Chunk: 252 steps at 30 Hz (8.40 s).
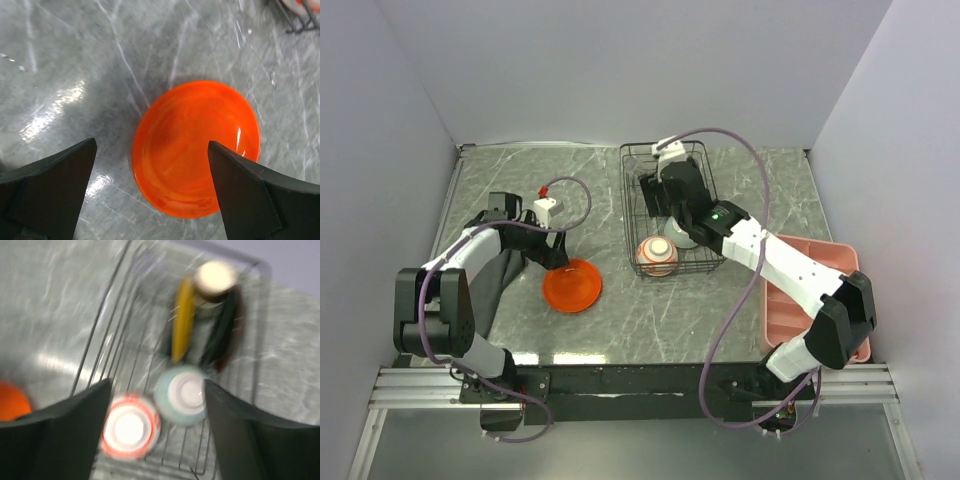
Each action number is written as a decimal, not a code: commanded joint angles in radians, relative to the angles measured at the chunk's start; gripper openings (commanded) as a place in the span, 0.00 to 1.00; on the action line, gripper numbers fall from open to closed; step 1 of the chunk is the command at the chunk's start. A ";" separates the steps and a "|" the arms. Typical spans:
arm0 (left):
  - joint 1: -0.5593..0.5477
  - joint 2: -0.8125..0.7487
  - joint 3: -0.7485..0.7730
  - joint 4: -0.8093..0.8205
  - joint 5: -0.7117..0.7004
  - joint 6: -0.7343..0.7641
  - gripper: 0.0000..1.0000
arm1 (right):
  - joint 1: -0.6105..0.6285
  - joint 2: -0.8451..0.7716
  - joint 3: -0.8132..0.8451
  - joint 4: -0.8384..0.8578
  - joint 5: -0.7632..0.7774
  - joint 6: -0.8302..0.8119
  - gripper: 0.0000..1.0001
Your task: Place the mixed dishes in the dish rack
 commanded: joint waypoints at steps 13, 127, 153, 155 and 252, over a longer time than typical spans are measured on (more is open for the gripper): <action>-0.024 -0.163 0.000 -0.053 0.045 -0.020 1.00 | -0.271 0.460 0.558 -0.094 -0.770 -0.030 0.00; 0.010 -0.263 -0.024 0.102 -0.013 -0.369 0.99 | -0.240 0.929 0.808 0.004 -0.179 -0.074 0.00; 0.013 -0.272 -0.021 0.121 0.013 -0.415 1.00 | -0.174 0.895 0.872 0.080 -0.388 -0.052 0.00; 0.013 -0.266 -0.020 0.121 0.015 -0.417 0.99 | -0.174 0.922 0.905 0.089 -0.362 -0.062 0.00; 0.001 0.047 0.338 -0.407 0.484 0.317 0.01 | -0.326 0.062 0.061 -0.135 -1.461 0.007 0.61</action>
